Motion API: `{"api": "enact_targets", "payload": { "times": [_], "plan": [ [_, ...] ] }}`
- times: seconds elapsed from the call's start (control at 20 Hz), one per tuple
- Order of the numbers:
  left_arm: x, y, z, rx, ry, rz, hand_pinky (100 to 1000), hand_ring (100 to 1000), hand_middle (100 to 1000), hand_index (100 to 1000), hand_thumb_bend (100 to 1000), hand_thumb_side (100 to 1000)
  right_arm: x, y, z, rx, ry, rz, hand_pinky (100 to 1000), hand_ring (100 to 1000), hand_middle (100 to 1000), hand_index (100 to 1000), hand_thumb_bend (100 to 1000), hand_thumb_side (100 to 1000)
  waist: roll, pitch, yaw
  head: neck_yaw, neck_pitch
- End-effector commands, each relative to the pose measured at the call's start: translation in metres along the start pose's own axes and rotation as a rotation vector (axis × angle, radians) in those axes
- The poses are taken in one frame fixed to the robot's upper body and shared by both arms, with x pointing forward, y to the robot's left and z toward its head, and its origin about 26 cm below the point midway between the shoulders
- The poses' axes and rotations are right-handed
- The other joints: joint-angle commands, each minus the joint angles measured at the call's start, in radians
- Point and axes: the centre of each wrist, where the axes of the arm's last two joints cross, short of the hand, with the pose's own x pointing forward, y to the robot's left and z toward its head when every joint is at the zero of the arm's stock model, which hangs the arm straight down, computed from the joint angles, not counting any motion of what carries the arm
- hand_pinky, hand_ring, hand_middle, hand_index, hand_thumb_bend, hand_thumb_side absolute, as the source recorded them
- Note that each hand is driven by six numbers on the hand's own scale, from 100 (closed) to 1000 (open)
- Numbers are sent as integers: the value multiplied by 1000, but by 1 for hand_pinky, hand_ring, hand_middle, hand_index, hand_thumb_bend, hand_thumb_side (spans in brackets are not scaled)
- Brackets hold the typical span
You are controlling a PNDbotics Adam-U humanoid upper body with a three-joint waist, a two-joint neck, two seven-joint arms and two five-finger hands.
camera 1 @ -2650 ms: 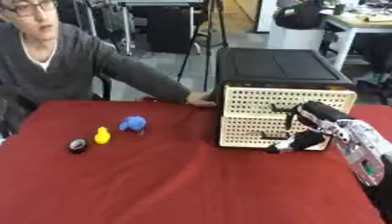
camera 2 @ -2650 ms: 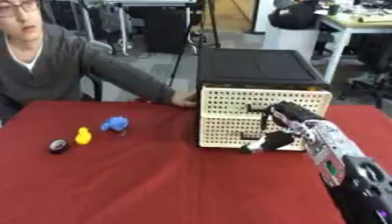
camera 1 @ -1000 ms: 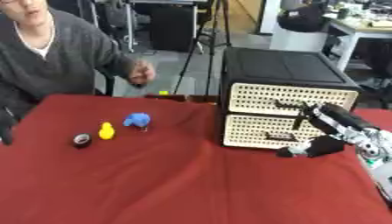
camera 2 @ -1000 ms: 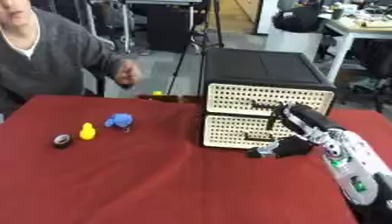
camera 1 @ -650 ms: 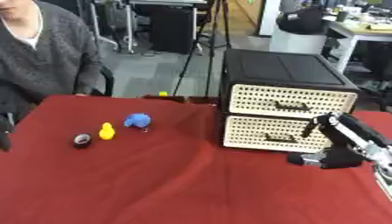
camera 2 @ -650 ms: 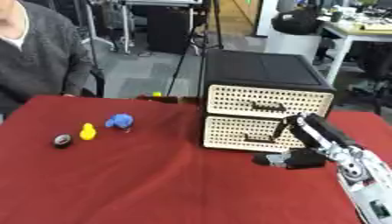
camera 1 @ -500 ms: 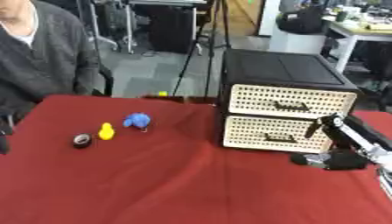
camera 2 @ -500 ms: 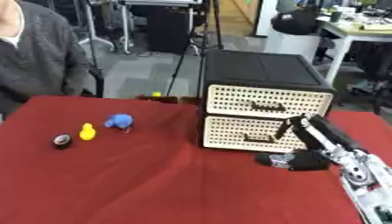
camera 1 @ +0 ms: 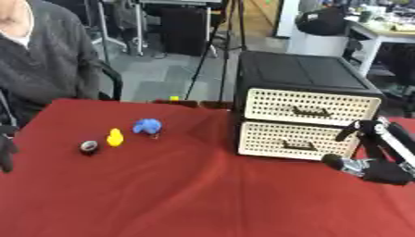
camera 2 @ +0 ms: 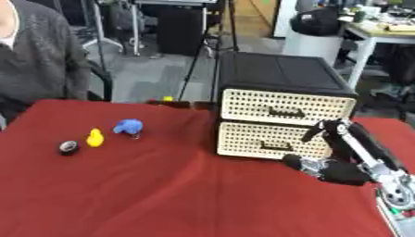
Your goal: Pick up objects from table and place into drawer.
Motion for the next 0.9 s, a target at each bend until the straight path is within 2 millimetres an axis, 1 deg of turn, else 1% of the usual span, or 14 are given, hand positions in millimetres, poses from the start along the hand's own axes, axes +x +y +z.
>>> {"api": "enact_targets", "payload": {
  "times": [0.05, 0.45, 0.9],
  "plan": [
    [5, 8, -2, -8, -31, -19, 359, 382, 479, 781, 100, 738, 7, -9, -1, -39, -41, -20, 198, 100, 100, 597, 823, 767, 5, -5, 1, 3, -9],
    [2, 5, 1, -16, -36, -7, 359, 381, 477, 780, 100, 741, 11, -7, -1, -55, -65, -57, 201, 100, 100, 604, 813, 781, 7, 1, 0, 6, -5],
    [0, 3, 4, -17, -30, 4, 358, 378, 475, 779, 100, 744, 13, -4, -2, -50, -76, -79, 209, 100, 100, 609, 812, 778, 6, 0, 4, 5, -1]
  ]
}}
